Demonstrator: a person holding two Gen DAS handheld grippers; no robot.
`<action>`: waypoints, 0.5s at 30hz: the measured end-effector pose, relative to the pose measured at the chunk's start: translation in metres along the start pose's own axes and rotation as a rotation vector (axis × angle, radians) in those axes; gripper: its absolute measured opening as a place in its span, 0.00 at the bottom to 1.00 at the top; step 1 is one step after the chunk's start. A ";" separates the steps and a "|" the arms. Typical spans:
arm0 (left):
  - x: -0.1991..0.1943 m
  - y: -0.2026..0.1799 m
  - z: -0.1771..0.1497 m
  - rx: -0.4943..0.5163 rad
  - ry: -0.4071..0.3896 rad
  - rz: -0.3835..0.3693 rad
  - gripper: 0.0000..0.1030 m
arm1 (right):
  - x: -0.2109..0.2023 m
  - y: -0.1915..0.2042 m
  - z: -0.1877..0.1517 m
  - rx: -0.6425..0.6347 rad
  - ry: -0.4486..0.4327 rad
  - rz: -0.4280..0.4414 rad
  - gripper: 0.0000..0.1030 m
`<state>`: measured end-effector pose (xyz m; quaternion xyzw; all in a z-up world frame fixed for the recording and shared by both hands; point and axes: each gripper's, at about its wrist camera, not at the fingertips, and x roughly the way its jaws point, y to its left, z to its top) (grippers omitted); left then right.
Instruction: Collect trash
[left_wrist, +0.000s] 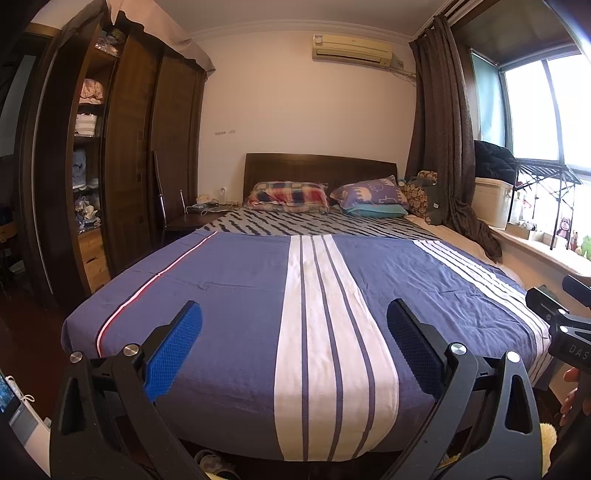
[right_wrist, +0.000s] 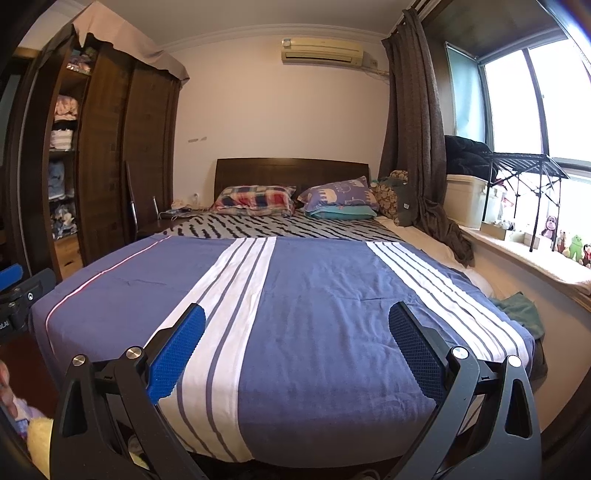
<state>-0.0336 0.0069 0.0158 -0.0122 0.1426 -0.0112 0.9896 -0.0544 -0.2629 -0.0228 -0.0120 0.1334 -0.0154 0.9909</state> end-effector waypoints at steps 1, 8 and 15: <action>0.000 0.000 0.000 0.000 0.000 0.001 0.92 | 0.000 0.000 0.000 0.002 0.001 0.003 0.97; 0.000 0.000 0.001 -0.001 -0.002 -0.001 0.92 | 0.002 0.000 -0.001 0.004 0.001 0.006 0.97; 0.001 0.000 0.002 -0.002 0.002 0.006 0.92 | 0.003 0.000 -0.001 0.009 0.004 0.009 0.97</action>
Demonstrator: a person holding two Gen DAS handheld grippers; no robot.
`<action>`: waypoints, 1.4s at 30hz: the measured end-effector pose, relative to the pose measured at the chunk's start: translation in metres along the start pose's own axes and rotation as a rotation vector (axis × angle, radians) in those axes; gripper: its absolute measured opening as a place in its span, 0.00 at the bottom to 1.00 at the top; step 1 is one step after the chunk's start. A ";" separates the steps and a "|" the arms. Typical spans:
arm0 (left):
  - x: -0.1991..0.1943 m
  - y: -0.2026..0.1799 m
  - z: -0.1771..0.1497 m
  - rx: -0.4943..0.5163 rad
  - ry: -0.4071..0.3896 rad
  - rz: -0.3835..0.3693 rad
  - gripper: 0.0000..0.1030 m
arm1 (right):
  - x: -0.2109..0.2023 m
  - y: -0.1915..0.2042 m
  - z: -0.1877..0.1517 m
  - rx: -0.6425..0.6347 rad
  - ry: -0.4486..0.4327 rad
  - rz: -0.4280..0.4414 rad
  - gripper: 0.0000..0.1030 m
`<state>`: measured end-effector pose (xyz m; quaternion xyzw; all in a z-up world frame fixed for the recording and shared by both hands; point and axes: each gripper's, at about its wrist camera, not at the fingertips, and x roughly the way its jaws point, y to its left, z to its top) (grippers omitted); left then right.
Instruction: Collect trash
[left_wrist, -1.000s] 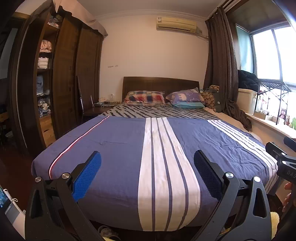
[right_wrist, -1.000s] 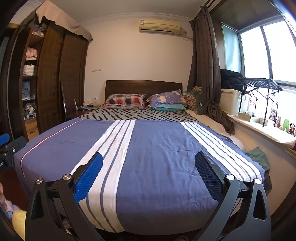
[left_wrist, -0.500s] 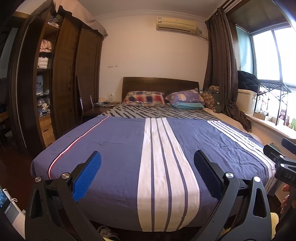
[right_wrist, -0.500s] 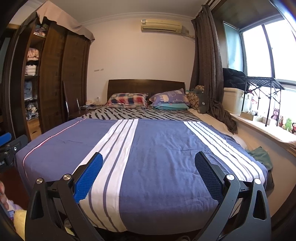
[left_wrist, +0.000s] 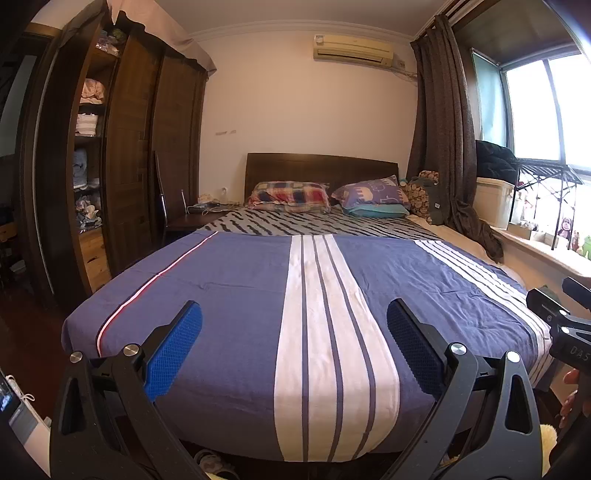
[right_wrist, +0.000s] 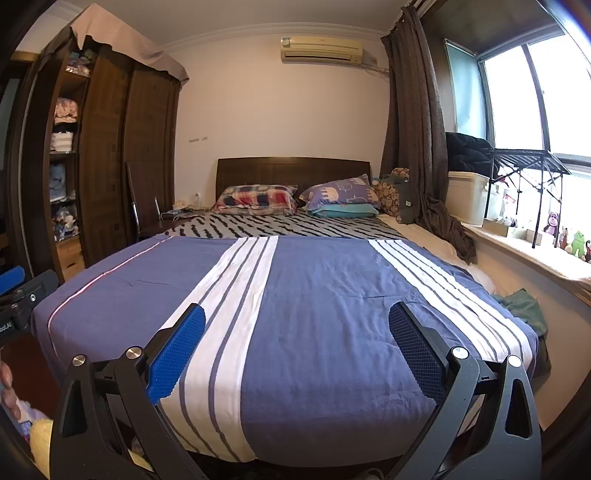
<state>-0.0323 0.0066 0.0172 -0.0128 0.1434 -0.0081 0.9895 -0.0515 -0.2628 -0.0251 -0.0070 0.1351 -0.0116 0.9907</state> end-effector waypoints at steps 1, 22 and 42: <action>0.000 0.000 0.000 -0.001 0.000 0.001 0.92 | 0.000 0.000 -0.001 0.000 0.000 0.001 0.97; -0.002 -0.001 0.001 -0.003 -0.003 0.000 0.92 | 0.001 0.005 -0.003 0.000 0.002 0.009 0.97; -0.001 -0.001 0.002 -0.009 -0.004 0.004 0.92 | 0.001 0.008 -0.002 0.001 0.004 0.015 0.97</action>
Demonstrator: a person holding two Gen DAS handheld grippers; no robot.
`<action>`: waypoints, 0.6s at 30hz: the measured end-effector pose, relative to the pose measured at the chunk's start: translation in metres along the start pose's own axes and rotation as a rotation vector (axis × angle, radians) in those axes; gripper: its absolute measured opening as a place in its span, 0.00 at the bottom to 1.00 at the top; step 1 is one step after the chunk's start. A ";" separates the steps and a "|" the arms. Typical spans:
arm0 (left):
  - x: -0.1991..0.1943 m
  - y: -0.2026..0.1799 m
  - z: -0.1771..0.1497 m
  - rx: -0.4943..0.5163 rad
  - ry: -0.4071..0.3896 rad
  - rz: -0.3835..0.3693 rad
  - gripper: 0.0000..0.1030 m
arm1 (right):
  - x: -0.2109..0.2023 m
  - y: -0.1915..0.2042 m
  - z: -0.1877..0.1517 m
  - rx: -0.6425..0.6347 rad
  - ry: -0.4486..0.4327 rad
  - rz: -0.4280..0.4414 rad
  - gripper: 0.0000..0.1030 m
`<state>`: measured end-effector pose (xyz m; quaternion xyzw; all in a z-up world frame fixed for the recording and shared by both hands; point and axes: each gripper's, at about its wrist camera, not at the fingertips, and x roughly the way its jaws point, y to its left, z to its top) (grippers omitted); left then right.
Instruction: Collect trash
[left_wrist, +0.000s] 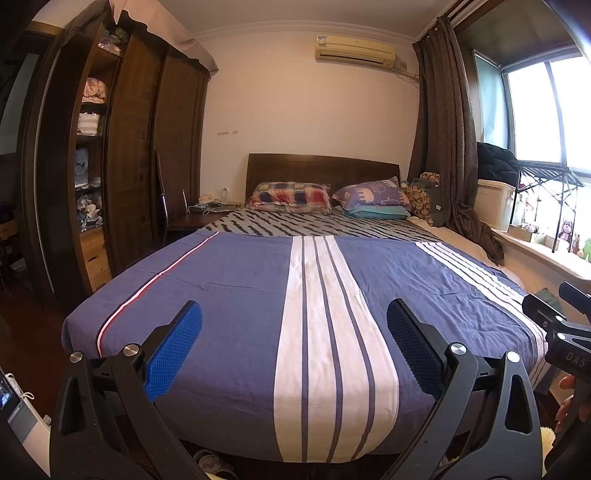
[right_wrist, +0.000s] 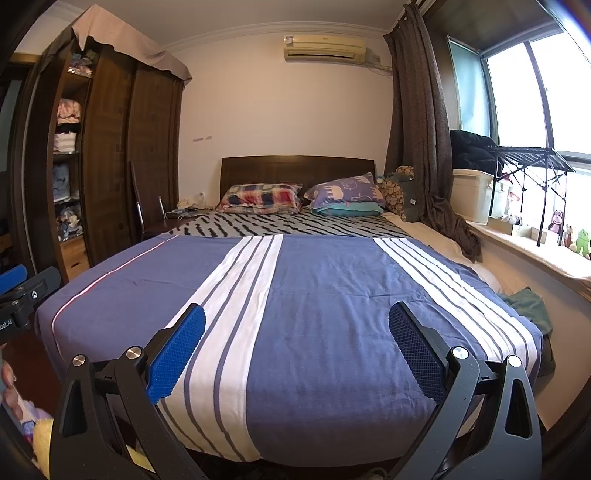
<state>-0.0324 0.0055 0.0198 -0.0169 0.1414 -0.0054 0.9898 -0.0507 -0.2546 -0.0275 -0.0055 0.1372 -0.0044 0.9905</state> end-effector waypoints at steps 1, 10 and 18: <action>0.000 0.000 0.000 0.000 -0.001 0.000 0.92 | 0.000 0.000 0.000 0.000 -0.001 0.000 0.97; 0.000 0.001 0.000 0.000 0.000 0.001 0.92 | 0.000 0.001 0.000 0.000 0.002 0.000 0.97; 0.000 0.003 0.000 -0.004 0.002 0.011 0.92 | 0.000 0.002 0.000 0.001 0.002 -0.001 0.97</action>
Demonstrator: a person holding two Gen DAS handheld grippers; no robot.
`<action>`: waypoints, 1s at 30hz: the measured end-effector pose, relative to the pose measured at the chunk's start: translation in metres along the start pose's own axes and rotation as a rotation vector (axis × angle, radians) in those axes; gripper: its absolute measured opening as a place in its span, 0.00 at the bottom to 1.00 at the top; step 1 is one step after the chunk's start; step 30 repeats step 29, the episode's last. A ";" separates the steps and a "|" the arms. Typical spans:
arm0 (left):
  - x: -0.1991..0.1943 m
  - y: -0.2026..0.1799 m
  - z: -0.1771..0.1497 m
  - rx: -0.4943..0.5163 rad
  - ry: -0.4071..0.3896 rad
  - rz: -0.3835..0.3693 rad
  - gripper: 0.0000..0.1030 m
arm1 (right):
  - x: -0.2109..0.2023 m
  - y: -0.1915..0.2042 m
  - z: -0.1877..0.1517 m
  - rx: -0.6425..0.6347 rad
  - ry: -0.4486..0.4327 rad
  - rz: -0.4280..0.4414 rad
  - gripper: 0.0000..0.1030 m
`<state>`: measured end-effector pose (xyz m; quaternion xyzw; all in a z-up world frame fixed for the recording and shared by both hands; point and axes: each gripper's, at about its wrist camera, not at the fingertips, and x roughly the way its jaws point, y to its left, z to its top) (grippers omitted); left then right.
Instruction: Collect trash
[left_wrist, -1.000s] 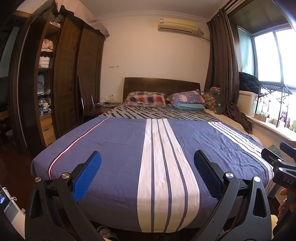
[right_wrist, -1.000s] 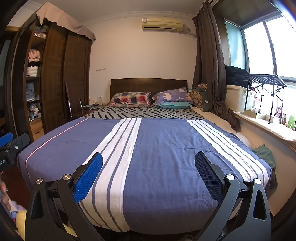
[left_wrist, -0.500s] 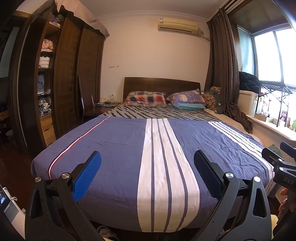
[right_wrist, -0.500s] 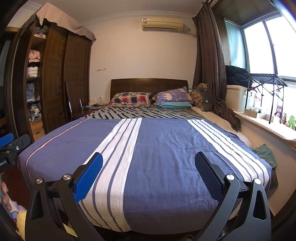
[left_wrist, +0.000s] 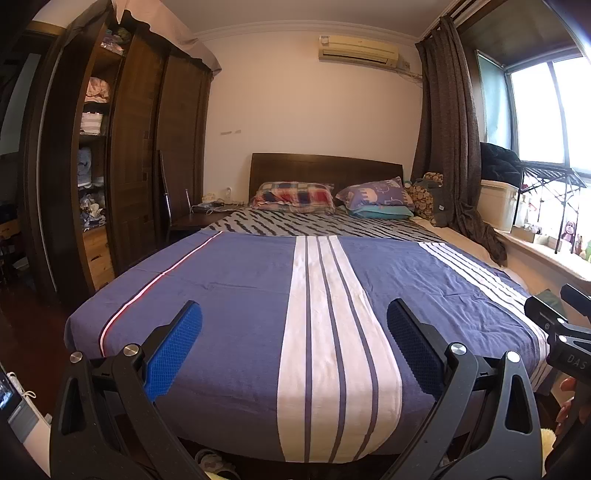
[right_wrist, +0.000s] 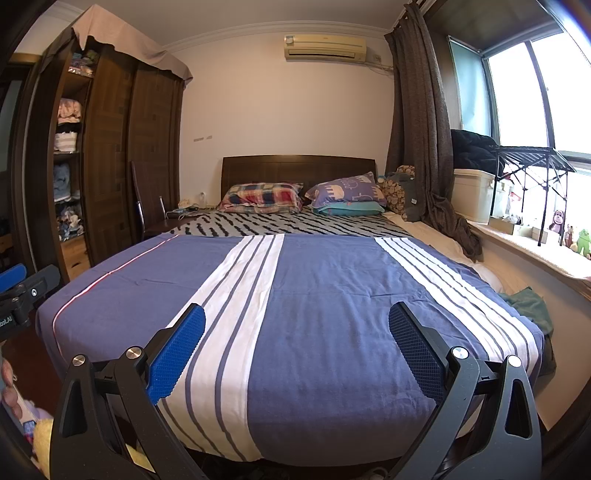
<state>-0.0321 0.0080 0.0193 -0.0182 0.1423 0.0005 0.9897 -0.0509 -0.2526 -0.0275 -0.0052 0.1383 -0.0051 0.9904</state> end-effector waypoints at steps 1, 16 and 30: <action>-0.001 0.001 0.000 -0.004 -0.003 -0.003 0.92 | 0.000 0.000 0.000 0.000 0.000 0.000 0.97; -0.001 0.000 0.000 -0.016 -0.019 -0.039 0.92 | 0.007 0.004 -0.004 0.004 0.017 -0.006 0.97; 0.022 0.001 0.000 0.002 0.041 -0.061 0.92 | 0.019 0.001 -0.003 0.001 0.025 -0.003 0.97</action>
